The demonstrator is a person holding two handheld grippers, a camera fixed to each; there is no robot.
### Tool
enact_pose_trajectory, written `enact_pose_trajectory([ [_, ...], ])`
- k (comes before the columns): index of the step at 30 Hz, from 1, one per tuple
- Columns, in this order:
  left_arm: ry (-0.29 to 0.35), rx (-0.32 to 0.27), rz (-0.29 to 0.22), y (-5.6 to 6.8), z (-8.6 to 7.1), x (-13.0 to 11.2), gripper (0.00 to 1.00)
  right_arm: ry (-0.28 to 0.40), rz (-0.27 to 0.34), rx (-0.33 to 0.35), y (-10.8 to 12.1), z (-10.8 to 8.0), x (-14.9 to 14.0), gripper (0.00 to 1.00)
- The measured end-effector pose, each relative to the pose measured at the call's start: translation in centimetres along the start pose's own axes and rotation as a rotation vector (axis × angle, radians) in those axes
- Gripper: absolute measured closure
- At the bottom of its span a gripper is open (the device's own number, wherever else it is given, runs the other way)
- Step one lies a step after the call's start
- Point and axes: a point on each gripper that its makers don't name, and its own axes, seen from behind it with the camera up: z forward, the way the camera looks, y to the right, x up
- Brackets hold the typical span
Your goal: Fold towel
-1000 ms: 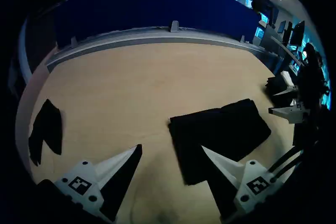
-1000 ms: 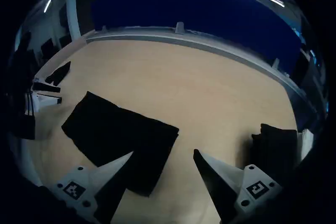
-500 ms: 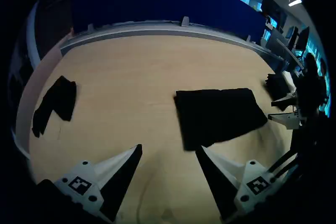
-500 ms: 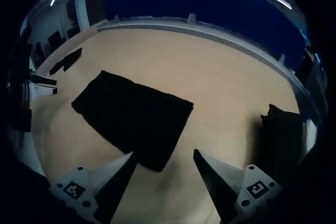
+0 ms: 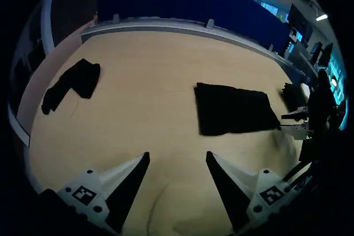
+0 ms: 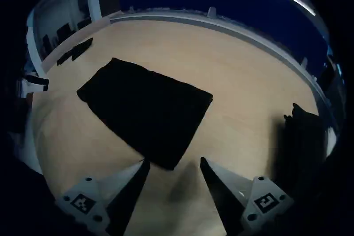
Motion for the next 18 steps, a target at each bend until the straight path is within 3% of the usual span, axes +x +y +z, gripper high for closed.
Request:
enact_pose_trajectory([
  [3, 0.004, 0.009, -0.011, -0.3, -0.5, -0.3, 0.06, -0.013, -0.004, 0.026, -0.5, 0.3, -0.3, 0.32],
  [6, 0.009, 0.013, -0.024, -0.5, -1.1, -0.5, 0.06, -0.027, -0.013, 0.051, -0.9, 0.5, -0.5, 0.54],
  [10, 0.012, 0.017, -0.037, -0.8, -1.7, -0.8, 0.06, -0.031, -0.018, 0.046, -0.8, 0.5, -0.5, 0.78],
  [18, 0.009, 0.021, -0.046, -1.2, -2.0, -1.2, 0.06, -0.039, -0.009, 0.036, -0.5, 0.7, -0.4, 0.9],
])
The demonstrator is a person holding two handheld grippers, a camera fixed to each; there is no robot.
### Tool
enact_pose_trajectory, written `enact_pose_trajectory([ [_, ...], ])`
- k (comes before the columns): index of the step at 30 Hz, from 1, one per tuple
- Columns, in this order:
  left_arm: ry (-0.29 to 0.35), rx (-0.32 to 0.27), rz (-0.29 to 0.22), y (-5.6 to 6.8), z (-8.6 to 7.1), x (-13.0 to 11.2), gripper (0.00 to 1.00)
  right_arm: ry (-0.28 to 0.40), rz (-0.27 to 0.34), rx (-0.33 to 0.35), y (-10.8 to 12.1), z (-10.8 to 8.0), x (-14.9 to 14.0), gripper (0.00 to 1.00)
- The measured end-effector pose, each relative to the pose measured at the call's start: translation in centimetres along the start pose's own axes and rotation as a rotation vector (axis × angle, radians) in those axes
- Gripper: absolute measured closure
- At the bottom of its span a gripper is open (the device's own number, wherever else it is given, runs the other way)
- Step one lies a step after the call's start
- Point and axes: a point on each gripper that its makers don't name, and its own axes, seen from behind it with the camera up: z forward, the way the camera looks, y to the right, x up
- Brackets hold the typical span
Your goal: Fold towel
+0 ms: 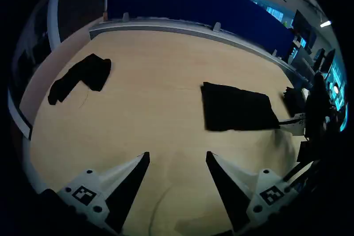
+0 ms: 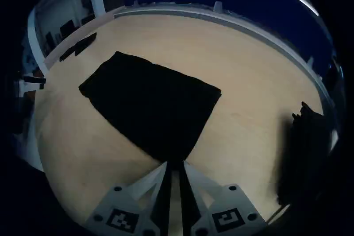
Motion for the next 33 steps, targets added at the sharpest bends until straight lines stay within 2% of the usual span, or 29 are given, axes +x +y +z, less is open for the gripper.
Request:
enact_pose_trajectory([
  [6, 0.002, -0.009, -0.004, 0.1, -0.2, 0.1, 0.06, 0.027, -0.01, -0.01, -0.1, -0.5, 1.3, 0.92],
  [15, 0.028, -0.016, -0.022, -0.5, -0.7, 1.1, 0.06, 0.116, -0.033, -0.025, -0.7, -2.9, 7.0, 0.92],
  [21, 0.052, -0.02, -0.038, -1.0, -1.4, 1.9, 0.06, 0.181, -0.098, -0.028, -2.3, -4.1, 12.2, 0.92],
  [27, 0.062, -0.035, -0.054, -1.1, -1.9, 2.1, 0.06, 0.232, -0.181, -0.016, -4.8, -4.8, 16.6, 0.92],
  [33, 0.068, -0.049, -0.069, -1.3, -2.2, 2.0, 0.06, 0.215, -0.237, -0.004, -6.8, -3.8, 17.7, 0.92],
])
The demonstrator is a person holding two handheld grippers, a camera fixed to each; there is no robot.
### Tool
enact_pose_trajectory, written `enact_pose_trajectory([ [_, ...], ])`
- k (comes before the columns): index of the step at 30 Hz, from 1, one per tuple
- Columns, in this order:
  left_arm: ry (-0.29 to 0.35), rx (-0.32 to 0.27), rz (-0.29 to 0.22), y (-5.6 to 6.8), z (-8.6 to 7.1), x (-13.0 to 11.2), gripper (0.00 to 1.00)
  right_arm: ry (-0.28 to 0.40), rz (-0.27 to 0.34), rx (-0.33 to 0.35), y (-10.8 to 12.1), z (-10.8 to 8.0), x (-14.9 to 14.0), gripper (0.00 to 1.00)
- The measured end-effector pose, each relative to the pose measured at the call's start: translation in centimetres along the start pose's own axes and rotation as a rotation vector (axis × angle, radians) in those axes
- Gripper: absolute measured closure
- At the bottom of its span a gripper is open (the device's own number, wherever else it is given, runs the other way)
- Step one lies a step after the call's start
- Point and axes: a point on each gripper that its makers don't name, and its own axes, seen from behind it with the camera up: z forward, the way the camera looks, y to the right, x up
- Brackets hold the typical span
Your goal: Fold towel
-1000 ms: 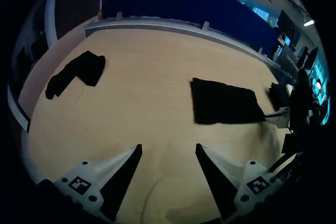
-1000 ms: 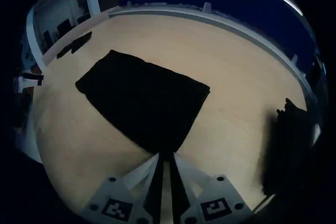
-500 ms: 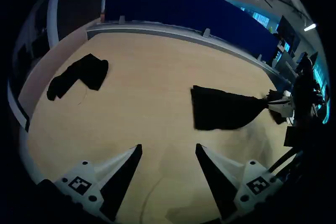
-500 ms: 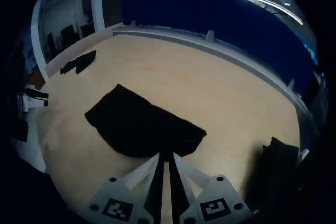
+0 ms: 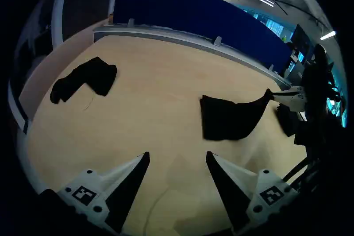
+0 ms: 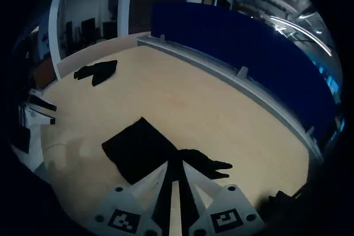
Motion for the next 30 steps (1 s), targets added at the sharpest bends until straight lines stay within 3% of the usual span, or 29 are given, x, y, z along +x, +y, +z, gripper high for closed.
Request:
enact_pose_trajectory([
  [6, 0.011, 0.0, -0.022, -0.8, -0.5, 0.4, 0.06, 0.005, -0.049, 0.049, -3.3, 1.7, 1.9, 0.92],
  [12, 0.028, 0.007, -0.05, -1.6, -1.4, 0.7, 0.06, -0.01, -0.122, 0.12, -8.0, 4.4, 2.8, 0.92],
  [18, 0.032, 0.02, -0.063, -2.0, -1.9, 0.3, 0.06, -0.052, -0.162, 0.208, -13.2, 8.0, 0.7, 0.92],
  [24, 0.028, 0.021, -0.065, -2.1, -2.2, -0.4, 0.06, -0.13, -0.13, 0.252, -15.9, 11.0, -3.6, 0.92],
  [30, 0.032, 0.017, -0.069, -2.0, -2.2, -0.3, 0.06, -0.122, -0.074, 0.262, -15.9, 11.1, -3.6, 0.92],
])
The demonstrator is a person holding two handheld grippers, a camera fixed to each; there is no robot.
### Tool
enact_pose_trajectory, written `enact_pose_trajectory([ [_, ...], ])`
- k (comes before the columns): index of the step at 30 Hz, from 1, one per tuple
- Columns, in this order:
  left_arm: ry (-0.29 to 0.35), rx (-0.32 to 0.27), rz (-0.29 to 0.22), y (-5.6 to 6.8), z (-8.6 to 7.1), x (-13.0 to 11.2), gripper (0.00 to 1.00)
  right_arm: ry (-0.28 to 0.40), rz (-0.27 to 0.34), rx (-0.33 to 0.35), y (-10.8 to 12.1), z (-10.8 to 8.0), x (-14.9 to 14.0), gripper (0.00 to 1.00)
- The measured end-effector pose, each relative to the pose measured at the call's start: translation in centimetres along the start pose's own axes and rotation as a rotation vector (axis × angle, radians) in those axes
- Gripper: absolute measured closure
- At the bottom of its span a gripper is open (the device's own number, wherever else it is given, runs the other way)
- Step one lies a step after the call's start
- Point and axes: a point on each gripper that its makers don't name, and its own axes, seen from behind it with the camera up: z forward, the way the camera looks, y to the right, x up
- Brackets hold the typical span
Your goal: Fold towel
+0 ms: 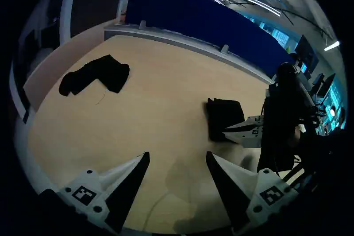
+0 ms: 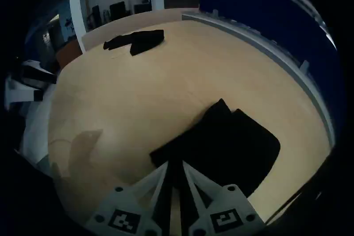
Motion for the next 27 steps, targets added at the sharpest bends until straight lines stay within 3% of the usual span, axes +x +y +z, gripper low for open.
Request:
enact_pose_trajectory([
  [4, 0.001, -0.002, 0.001, 0.0, 0.0, 0.1, 0.06, 0.02, 0.008, 0.004, 0.1, -0.6, 0.6, 0.84],
  [9, 0.003, 0.0, 0.006, 0.1, -0.1, 0.3, 0.06, 0.043, 0.003, -0.002, 0.1, -1.8, 1.0, 0.45],
  [13, 0.005, 0.0, 0.004, 0.1, -0.2, 0.4, 0.06, 0.043, 0.002, -0.025, 0.6, -2.9, 0.4, 0.28],
  [27, 0.007, -0.007, 0.01, 0.6, 0.0, 0.4, 0.06, -0.029, 0.077, -0.12, 3.8, -5.8, -5.7, 0.26],
])
